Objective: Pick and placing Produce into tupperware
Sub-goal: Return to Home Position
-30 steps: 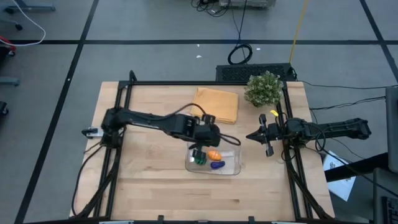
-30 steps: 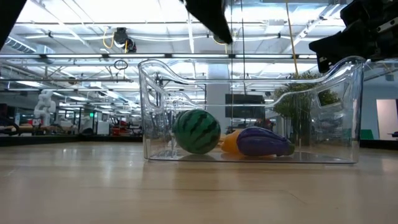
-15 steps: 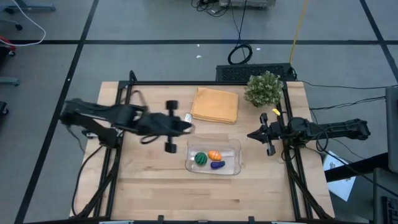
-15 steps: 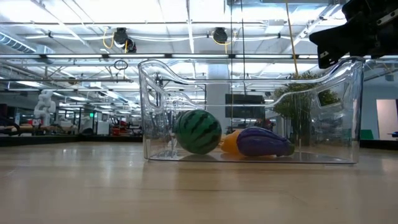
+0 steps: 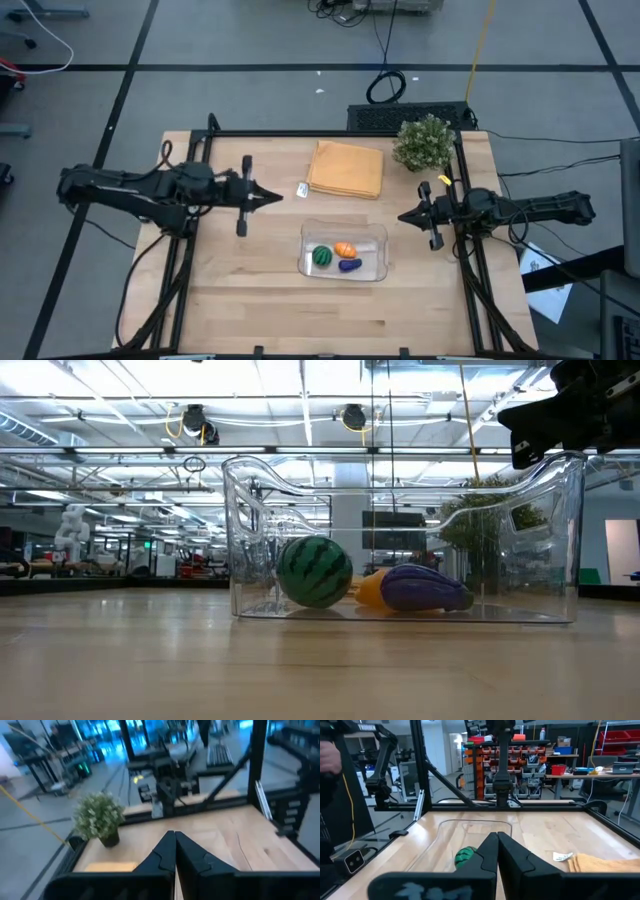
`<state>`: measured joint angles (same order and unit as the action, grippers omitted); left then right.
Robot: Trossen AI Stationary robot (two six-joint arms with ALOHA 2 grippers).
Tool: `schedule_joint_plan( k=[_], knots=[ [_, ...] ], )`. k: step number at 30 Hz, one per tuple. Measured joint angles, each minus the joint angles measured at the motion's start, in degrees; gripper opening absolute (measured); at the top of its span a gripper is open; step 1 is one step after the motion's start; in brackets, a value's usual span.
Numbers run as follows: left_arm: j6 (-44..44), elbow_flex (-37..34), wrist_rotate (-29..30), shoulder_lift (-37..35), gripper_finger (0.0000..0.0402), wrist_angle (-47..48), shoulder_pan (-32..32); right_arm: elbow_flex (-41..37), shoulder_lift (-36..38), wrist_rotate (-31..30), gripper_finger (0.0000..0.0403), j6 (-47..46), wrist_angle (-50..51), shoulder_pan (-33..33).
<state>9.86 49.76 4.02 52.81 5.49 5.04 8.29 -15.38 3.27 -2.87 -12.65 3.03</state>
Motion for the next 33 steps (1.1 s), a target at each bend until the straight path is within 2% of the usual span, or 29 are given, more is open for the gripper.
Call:
schedule_joint_plan(
  k=[8, 21, 28, 33],
  knots=[
    [-1.9, -9.1, -0.8, -6.2, 0.0004, -5.9, -4.3, 0.0, 0.0, 0.0, 0.0000, -0.5, -0.4, 0.0],
    [-2.8, -23.8, 1.8, -20.0, 0.0002, -13.5, -3.4, 0.0, 0.0, 0.0, 0.0000, -0.9, -0.8, 0.0],
    [0.4, -31.7, -5.2, -22.6, 0.0002, -20.8, -3.4, 0.0, 0.0, 0.0, 0.0000, -1.0, -0.9, 0.0],
    [0.7, -33.8, -5.5, -22.6, 0.0004, -20.4, -3.5, 0.0, 0.0, 0.0, 0.0000, -2.1, -1.3, 0.0]
  ],
)
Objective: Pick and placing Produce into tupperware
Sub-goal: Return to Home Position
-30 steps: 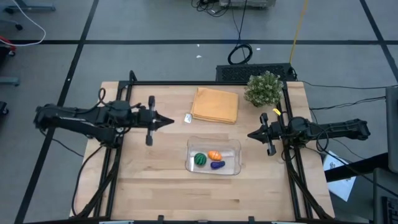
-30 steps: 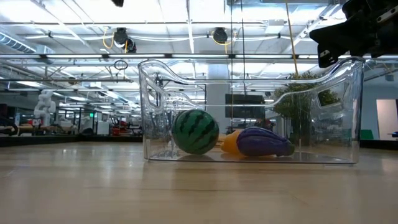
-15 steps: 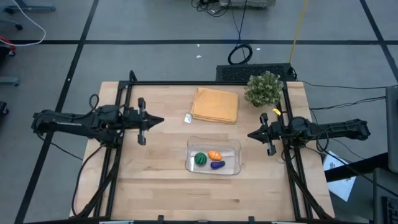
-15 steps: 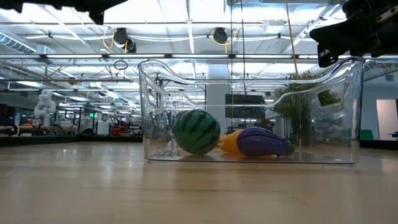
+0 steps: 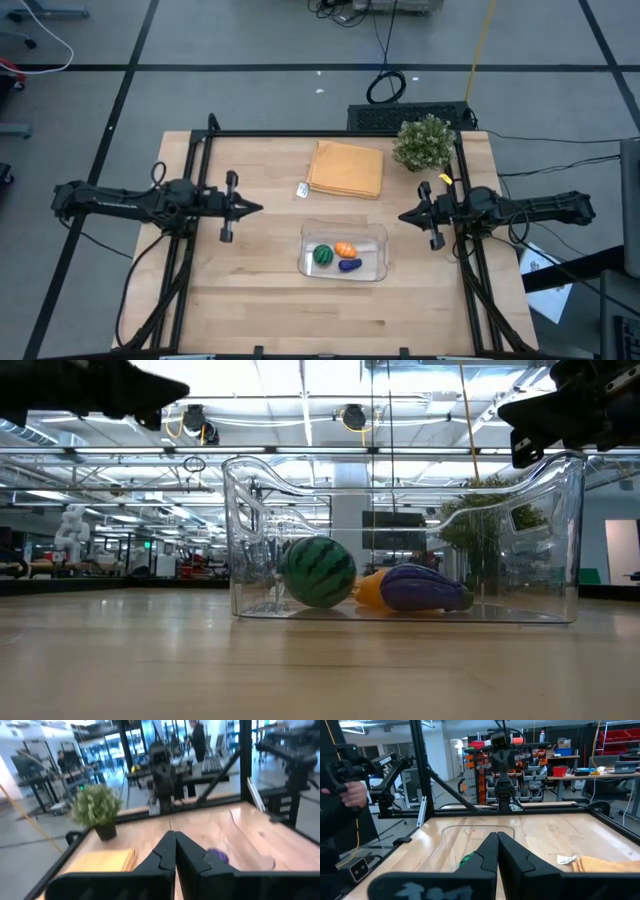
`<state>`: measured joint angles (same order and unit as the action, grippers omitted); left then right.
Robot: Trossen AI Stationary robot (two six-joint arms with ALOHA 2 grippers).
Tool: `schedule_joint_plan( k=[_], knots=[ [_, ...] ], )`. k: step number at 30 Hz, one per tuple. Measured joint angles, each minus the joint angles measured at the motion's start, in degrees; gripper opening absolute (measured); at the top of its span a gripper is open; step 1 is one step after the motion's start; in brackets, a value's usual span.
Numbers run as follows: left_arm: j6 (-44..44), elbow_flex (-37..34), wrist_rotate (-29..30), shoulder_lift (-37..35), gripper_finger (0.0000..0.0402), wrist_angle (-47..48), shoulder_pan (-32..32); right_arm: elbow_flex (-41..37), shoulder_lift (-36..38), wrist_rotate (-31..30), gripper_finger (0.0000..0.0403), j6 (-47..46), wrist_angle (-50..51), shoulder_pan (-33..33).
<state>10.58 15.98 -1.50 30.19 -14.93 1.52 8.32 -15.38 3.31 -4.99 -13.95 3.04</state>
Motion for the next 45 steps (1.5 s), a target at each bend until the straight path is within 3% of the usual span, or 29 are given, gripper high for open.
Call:
schedule_joint_plan(
  k=[13, 45],
  knots=[
    [-1.3, -0.5, 4.5, 0.1, 0.0003, 3.2, 0.0, 0.0, 0.0, 1.4, 0.0000, -0.3, -0.4, 0.0],
    [-3.7, -0.5, 1.4, -2.9, 0.0002, 9.1, 0.0, 0.0, 0.0, 3.0, 0.0000, -0.7, -1.6, 0.0]
  ],
)
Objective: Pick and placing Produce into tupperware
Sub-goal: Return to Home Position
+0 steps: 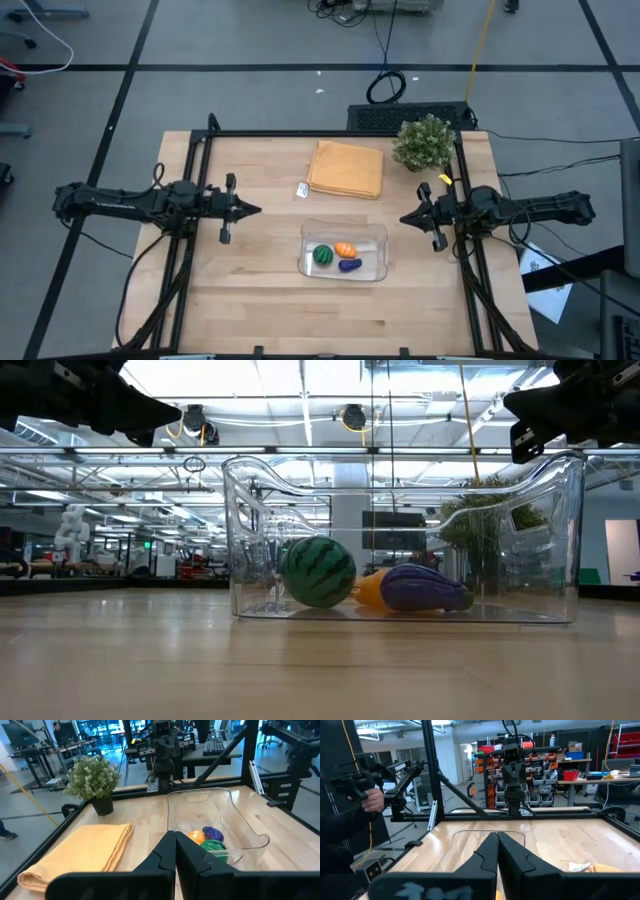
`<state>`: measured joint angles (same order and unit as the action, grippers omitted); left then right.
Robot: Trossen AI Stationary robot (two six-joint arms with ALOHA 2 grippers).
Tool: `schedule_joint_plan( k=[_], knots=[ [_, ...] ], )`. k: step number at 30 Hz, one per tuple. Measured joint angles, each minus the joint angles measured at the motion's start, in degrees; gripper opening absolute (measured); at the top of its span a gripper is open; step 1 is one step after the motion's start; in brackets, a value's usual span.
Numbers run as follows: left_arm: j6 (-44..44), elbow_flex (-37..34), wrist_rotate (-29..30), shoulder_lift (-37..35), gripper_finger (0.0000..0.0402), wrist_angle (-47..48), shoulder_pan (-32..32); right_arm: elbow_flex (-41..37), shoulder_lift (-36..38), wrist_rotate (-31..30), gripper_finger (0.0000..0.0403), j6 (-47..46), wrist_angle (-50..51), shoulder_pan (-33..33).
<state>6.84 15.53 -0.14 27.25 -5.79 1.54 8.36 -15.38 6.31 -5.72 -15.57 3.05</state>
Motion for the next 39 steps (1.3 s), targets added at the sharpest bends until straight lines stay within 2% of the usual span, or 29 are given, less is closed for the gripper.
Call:
schedule_joint_plan(
  k=[6, 12, 15, 27, 35, 39],
  knots=[
    [-0.1, -0.4, -1.2, -0.4, 0.0005, 0.0, 0.0, 0.0, 0.0, 0.0, 0.0000, 0.0, 0.4, 0.0],
    [-1.0, -8.1, -0.2, -0.8, 0.0002, -10.6, -0.1, 0.0, 0.0, 0.0, 0.0000, 0.0, 0.4, 0.0],
    [-2.2, -9.6, 0.0, -1.1, 0.0002, -12.1, -0.5, 0.0, 0.0, 0.0, 0.0000, 0.0, 0.4, 0.0],
    [-5.9, -10.1, 0.2, -1.1, 0.0020, -12.1, -0.8, 0.0, 0.0, 0.0, 0.0000, 2.5, 0.4, 0.0],
    [-3.8, -10.1, 0.2, -1.1, 0.0003, -12.1, -0.8, 0.0, 0.0, -0.1, 0.0000, 1.9, -0.8, 0.0],
    [-4.6, -10.1, 0.2, -1.1, 0.0007, -12.1, -0.8, 0.0, 0.0, -0.1, 0.0000, 1.8, -0.8, 0.0]
  ],
)
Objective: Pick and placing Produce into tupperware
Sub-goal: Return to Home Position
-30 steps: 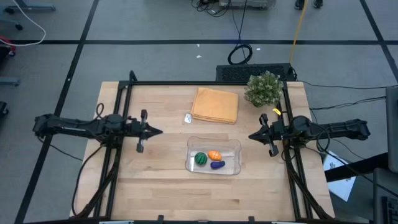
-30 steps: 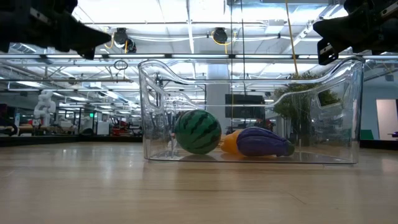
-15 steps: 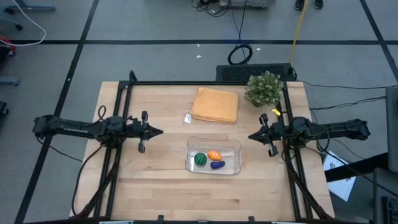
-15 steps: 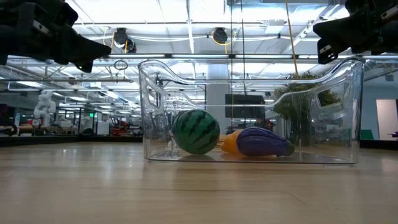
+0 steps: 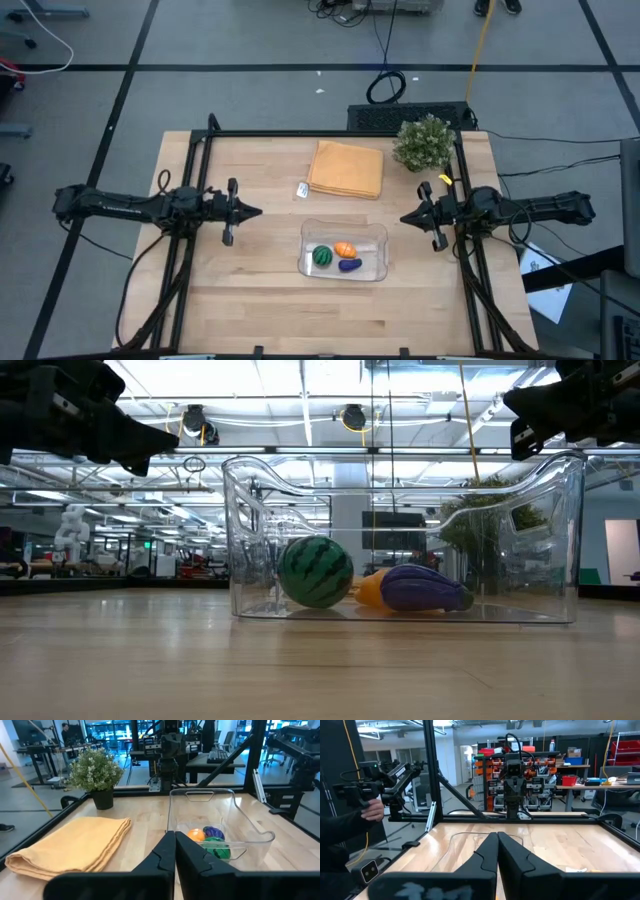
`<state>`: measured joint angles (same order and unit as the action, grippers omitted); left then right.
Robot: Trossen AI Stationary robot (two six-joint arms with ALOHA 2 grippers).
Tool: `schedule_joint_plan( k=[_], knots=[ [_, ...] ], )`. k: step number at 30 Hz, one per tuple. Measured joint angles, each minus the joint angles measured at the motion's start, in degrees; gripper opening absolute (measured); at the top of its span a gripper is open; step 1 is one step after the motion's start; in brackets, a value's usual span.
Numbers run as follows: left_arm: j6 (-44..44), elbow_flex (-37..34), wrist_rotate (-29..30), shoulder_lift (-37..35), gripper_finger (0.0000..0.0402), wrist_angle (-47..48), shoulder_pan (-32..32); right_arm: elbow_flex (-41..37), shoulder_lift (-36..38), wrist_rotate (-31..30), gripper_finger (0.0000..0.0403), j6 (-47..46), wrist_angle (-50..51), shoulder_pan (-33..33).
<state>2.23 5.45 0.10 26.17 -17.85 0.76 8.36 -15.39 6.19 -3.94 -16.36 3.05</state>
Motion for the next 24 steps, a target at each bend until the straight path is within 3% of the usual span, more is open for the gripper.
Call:
schedule_joint_plan(
  k=[8, 19, 24],
  knots=[
    [0.2, 0.0, 0.0, 0.0, 0.0028, 0.0, 0.0, 0.0, 0.0, -0.1, 0.0000, 0.1, 0.0, 0.0],
    [0.3, 0.0, 0.0, 0.0, 0.0003, 0.0, 0.0, 0.0, 0.0, -0.1, 0.0000, 0.1, 0.1, 0.0],
    [0.3, 0.0, 0.0, 0.0, 0.0012, 0.0, 0.0, 0.0, 0.0, -0.1, 0.0000, 0.1, 0.1, 0.0]
  ],
)
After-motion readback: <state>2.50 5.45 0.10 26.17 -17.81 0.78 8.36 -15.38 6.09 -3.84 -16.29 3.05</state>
